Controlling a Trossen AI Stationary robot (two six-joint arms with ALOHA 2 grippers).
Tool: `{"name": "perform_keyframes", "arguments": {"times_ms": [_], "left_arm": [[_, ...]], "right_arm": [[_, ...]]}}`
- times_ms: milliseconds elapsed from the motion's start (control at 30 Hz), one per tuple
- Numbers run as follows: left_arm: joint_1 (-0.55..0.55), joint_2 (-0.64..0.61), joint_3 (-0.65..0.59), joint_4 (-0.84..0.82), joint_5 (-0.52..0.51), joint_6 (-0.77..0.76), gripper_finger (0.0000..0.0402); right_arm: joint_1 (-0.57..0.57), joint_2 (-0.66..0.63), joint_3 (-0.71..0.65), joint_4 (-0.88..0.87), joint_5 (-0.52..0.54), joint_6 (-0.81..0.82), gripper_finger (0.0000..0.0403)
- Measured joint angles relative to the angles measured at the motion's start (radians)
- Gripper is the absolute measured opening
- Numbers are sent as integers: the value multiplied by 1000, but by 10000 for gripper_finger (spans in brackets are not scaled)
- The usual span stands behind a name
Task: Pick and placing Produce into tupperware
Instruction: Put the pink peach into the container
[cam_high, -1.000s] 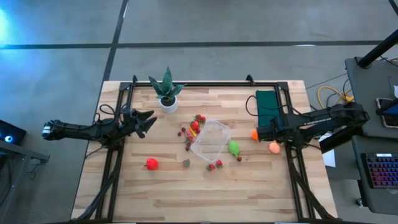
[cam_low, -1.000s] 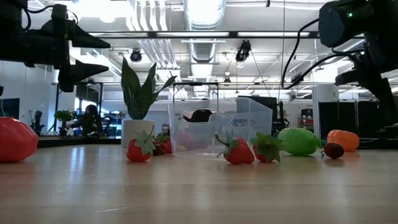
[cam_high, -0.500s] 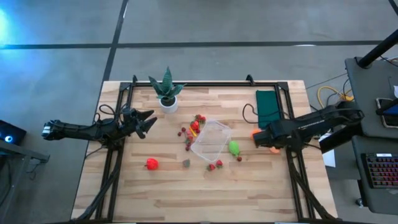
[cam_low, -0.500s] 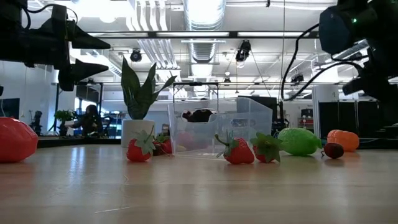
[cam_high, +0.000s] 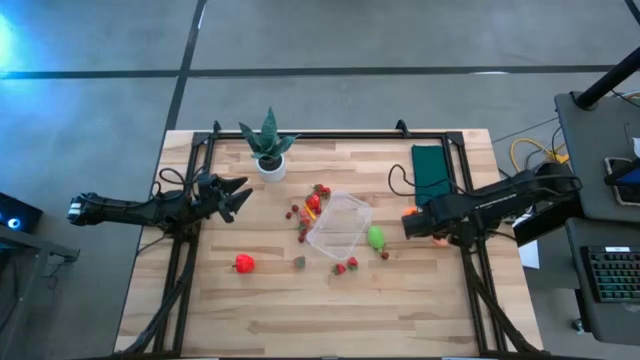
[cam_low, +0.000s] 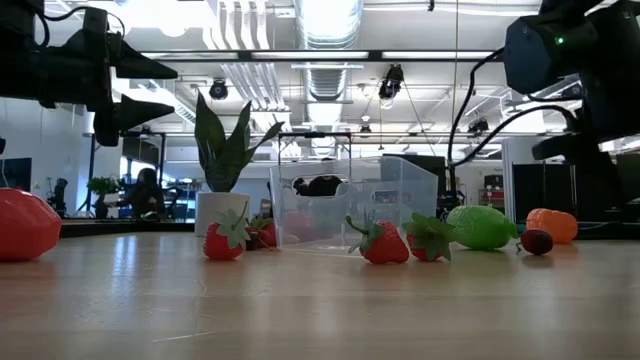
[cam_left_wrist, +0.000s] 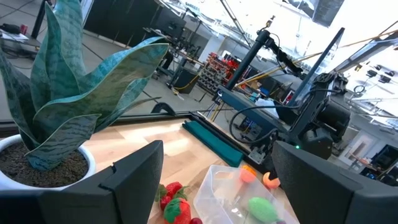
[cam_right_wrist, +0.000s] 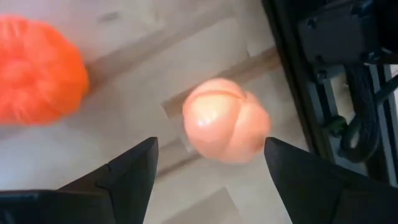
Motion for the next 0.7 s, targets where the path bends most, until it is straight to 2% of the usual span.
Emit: {"name": "perform_keyframes", "arguments": {"times_ms": [100,300,700], "left_arm": [[0,0,0,0,0,0,288],[0,-6,0,0,7,-5,288],[0,-4,0,0,5,-5,288]], "right_arm": [[6,16,0,-9,24,44,288],[36,58,0,-4,-63,103,291],[49,191,1,-5,-32,125,280]]}}
